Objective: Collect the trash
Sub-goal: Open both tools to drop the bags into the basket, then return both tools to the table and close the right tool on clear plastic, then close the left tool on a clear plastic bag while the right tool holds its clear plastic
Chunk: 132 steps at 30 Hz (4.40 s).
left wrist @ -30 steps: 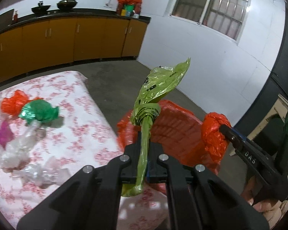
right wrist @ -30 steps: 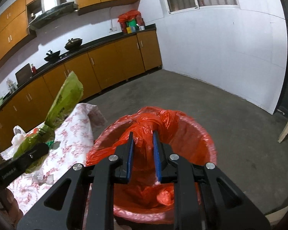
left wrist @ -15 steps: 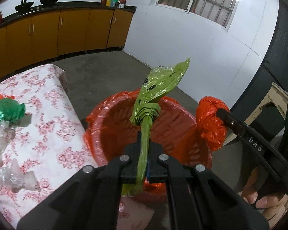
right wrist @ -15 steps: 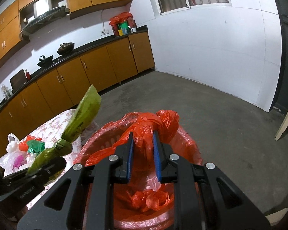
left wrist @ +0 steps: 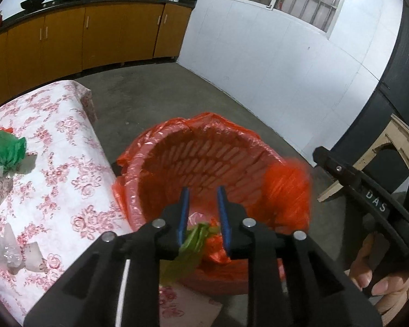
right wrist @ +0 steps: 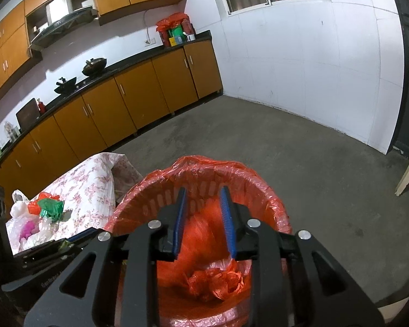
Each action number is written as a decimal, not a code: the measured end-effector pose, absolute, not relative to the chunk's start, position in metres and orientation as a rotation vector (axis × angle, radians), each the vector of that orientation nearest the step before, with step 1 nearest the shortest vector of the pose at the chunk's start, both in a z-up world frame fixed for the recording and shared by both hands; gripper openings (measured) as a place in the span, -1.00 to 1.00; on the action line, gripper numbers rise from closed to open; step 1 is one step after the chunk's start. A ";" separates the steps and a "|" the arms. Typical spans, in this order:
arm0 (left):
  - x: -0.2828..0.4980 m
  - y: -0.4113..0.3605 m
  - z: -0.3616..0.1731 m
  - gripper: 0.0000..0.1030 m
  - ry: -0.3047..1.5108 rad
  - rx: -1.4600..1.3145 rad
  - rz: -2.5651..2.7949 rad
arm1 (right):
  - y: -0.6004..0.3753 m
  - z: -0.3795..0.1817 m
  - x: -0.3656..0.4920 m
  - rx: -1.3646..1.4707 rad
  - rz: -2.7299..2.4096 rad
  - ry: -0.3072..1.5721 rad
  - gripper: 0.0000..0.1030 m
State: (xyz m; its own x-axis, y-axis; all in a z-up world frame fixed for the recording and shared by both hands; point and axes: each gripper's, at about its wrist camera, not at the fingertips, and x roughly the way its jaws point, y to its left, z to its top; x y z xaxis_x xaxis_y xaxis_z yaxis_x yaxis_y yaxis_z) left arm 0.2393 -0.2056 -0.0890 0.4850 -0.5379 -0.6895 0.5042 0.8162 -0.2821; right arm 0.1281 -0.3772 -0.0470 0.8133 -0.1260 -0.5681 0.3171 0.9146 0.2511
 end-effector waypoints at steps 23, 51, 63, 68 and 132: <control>0.247 -0.201 -0.060 -0.24 0.804 -0.061 -0.623 | -0.377 -0.038 0.116 0.289 -0.295 0.551 -0.12; 0.182 0.090 -0.045 0.57 0.541 -0.025 0.190 | -0.169 -0.039 0.170 0.088 0.223 0.592 -0.12; 0.151 0.158 -0.055 0.58 0.561 -0.110 0.306 | -0.058 -0.077 0.186 -0.064 0.389 0.707 -0.12; 0.150 0.165 -0.058 0.58 0.563 -0.130 0.309 | -0.043 -0.091 0.195 -0.100 0.370 0.744 -0.12; 0.252 0.036 -0.123 -0.37 0.835 -0.067 -0.045 | -0.158 -0.074 0.198 0.122 0.218 0.750 -0.67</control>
State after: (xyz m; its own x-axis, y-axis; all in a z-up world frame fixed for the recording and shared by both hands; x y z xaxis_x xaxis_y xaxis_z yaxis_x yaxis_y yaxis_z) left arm 0.2517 0.0361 -0.1225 0.6704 -0.0668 -0.7390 0.0138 0.9969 -0.0776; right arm 0.1978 -0.1576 -0.0737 0.7102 0.2396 -0.6620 -0.1531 0.9703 0.1871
